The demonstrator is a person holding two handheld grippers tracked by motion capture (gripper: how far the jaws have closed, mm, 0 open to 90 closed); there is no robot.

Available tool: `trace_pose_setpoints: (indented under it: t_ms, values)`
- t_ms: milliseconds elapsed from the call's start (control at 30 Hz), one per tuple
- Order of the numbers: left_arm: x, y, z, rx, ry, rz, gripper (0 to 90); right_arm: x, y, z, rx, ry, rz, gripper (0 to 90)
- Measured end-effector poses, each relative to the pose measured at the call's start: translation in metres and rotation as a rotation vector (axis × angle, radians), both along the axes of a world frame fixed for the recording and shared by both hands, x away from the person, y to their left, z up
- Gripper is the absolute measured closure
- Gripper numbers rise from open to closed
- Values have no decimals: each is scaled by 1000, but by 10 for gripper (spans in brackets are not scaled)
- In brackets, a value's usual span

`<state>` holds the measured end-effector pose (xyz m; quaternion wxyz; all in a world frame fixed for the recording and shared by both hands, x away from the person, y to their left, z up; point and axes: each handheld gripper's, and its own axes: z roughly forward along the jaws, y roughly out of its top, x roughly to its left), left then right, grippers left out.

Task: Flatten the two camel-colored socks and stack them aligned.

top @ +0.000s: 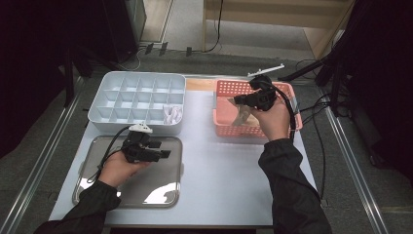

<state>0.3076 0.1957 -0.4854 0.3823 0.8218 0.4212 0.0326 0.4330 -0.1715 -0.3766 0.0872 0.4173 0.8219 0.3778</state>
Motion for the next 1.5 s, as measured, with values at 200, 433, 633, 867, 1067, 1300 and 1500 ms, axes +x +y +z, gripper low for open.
trace_pose_setpoints:
  t_ms: [200,433,633,867,1067,1300,1500]
  values:
    - [1,0,-1,-9,-2,-4,411,-21,4,1,6,0,37,847]
    - [4,-2,-5,-6,6,-23,412,-45,11,-5,26,-1,65,846]
    - [4,0,-4,-15,-1,-12,412,-60,22,-15,38,2,86,846]
    - [6,4,-4,-18,-2,7,412,-69,35,-31,36,16,126,846]
    - [6,4,-5,-5,-5,6,412,-72,43,-45,29,26,147,846]
    - [4,7,-4,6,-13,8,411,-80,57,-54,17,29,182,846]
    - [1,12,-2,3,-26,18,411,-82,72,-61,9,39,217,845]
